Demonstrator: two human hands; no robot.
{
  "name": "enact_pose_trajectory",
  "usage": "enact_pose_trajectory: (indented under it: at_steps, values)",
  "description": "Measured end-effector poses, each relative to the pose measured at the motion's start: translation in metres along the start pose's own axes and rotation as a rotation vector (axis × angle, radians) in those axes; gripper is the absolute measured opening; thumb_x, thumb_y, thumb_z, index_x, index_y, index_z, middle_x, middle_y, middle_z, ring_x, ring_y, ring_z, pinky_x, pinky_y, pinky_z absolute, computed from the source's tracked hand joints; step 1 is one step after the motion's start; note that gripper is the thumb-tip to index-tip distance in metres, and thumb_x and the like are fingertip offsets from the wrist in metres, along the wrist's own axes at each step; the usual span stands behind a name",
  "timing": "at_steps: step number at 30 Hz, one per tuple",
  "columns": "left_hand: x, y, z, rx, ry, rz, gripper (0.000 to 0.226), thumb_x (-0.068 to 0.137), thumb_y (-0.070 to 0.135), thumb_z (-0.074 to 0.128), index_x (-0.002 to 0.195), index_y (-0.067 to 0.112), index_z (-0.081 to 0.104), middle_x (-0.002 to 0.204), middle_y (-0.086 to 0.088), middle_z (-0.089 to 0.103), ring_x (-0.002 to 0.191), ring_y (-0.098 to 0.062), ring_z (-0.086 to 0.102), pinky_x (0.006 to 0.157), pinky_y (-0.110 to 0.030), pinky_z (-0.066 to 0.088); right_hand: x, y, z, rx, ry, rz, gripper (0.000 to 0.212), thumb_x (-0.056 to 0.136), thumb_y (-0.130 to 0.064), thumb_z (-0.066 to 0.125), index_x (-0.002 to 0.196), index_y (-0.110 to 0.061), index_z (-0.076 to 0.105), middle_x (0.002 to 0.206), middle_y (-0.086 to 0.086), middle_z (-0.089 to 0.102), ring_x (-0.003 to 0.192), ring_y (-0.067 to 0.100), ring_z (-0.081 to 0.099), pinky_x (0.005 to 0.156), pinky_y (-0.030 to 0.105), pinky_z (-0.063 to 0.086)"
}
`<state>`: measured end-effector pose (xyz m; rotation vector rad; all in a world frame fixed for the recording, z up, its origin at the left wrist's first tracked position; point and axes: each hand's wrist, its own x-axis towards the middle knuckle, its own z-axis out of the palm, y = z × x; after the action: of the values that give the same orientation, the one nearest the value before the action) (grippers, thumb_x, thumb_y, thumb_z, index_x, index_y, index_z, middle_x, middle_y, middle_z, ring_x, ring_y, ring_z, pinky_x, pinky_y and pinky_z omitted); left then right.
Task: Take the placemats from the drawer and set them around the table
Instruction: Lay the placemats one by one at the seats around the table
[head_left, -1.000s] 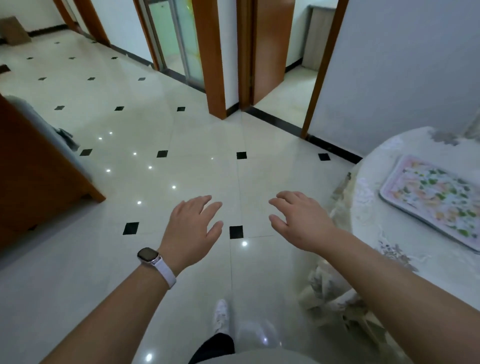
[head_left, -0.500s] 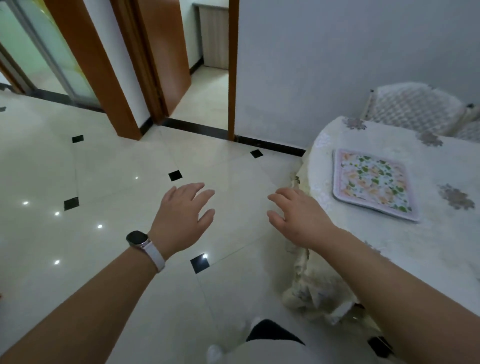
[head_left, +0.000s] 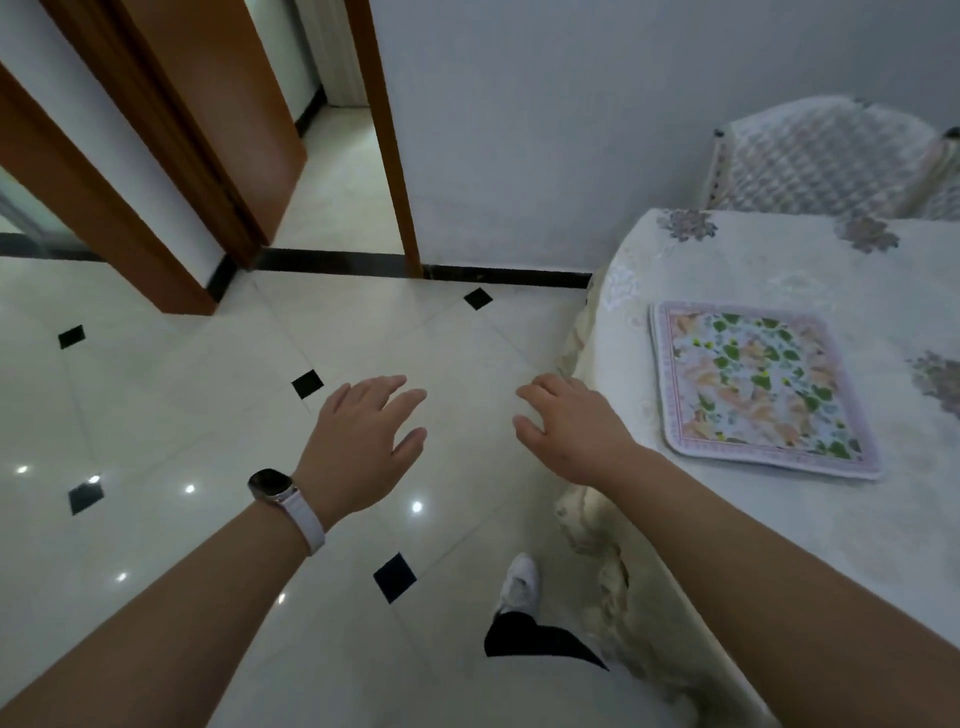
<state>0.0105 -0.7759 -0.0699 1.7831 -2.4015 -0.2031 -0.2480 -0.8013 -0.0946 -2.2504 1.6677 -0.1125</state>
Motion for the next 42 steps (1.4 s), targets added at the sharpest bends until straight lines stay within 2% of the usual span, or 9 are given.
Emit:
enact_pose_trajectory:
  at_steps: [10, 15, 19, 22, 25, 29, 33, 42]
  values:
    - [0.178, 0.057, 0.007, -0.051, 0.0, 0.262, 0.046, 0.094, 0.037, 0.057, 0.136, 0.02, 0.055, 0.142, -0.008, 0.053, 0.131, -0.027, 0.047, 0.107, -0.046, 0.035, 0.046, 0.116, -0.069, -0.035, 0.104, 0.25, 0.045, 0.099, -0.042, 0.042, 0.137, -0.02, 0.05, 0.138, 0.001, 0.049, 0.124, 0.025, 0.044, 0.097, 0.04, 0.041]
    - [0.242, 0.089, 0.018, -0.064, -0.048, 0.414, 0.048, 0.093, 0.041, 0.052, 0.136, 0.02, 0.056, 0.142, -0.009, 0.053, 0.131, -0.029, 0.048, 0.107, -0.045, 0.036, 0.037, 0.149, -0.081, -0.02, 0.156, 0.396, 0.046, 0.098, -0.041, 0.044, 0.137, -0.018, 0.051, 0.138, 0.003, 0.05, 0.124, 0.027, 0.045, 0.098, 0.041, 0.041]
    - [0.286, 0.111, 0.032, -0.105, -0.117, 0.552, 0.057, 0.088, 0.047, 0.039, 0.131, 0.016, 0.061, 0.135, -0.012, 0.058, 0.124, -0.032, 0.053, 0.103, -0.048, 0.04, 0.031, 0.169, -0.078, -0.006, 0.163, 0.531, 0.047, 0.098, -0.042, 0.042, 0.138, -0.018, 0.05, 0.138, 0.005, 0.05, 0.123, 0.028, 0.046, 0.098, 0.041, 0.041]
    - [0.323, 0.123, 0.043, -0.138, -0.174, 0.657, 0.056, 0.089, 0.045, 0.042, 0.132, 0.015, 0.06, 0.137, -0.013, 0.057, 0.125, -0.034, 0.053, 0.103, -0.05, 0.041, 0.033, 0.18, -0.075, 0.008, 0.166, 0.643, 0.048, 0.098, -0.042, 0.041, 0.139, -0.018, 0.049, 0.14, 0.005, 0.048, 0.125, 0.027, 0.044, 0.099, 0.042, 0.041]
    - [0.36, 0.132, 0.051, -0.184, -0.216, 0.76, 0.051, 0.088, 0.039, 0.052, 0.132, 0.014, 0.061, 0.138, -0.014, 0.056, 0.126, -0.033, 0.052, 0.103, -0.049, 0.041, 0.037, 0.185, -0.076, 0.037, 0.176, 0.777, 0.049, 0.099, -0.044, 0.04, 0.14, -0.018, 0.047, 0.143, 0.005, 0.046, 0.128, 0.027, 0.043, 0.101, 0.043, 0.04]
    - [0.412, 0.146, 0.052, -0.19, -0.288, 0.954, 0.052, 0.088, 0.039, 0.05, 0.133, 0.013, 0.06, 0.139, -0.014, 0.055, 0.129, -0.033, 0.049, 0.103, -0.05, 0.042, 0.041, 0.185, -0.082, 0.084, 0.275, 1.006, 0.047, 0.099, -0.044, 0.041, 0.138, -0.019, 0.05, 0.14, 0.005, 0.05, 0.124, 0.027, 0.046, 0.099, 0.043, 0.041]
    - [0.456, 0.163, 0.056, -0.173, -0.285, 1.118, 0.048, 0.092, 0.037, 0.054, 0.135, 0.016, 0.058, 0.141, -0.014, 0.053, 0.13, -0.032, 0.047, 0.102, -0.051, 0.042, 0.042, 0.176, -0.084, 0.092, 0.342, 1.179, 0.049, 0.098, -0.045, 0.041, 0.138, -0.019, 0.05, 0.14, 0.006, 0.05, 0.124, 0.028, 0.046, 0.097, 0.043, 0.041]
    - [0.483, 0.215, 0.083, -0.135, -0.341, 1.408, 0.046, 0.097, 0.037, 0.053, 0.14, 0.02, 0.051, 0.146, -0.011, 0.048, 0.133, -0.031, 0.042, 0.101, -0.048, 0.038, 0.022, 0.138, -0.059, 0.143, 0.403, 1.491, 0.049, 0.097, -0.044, 0.044, 0.14, -0.022, 0.048, 0.145, 0.002, 0.046, 0.129, 0.026, 0.041, 0.099, 0.041, 0.04]
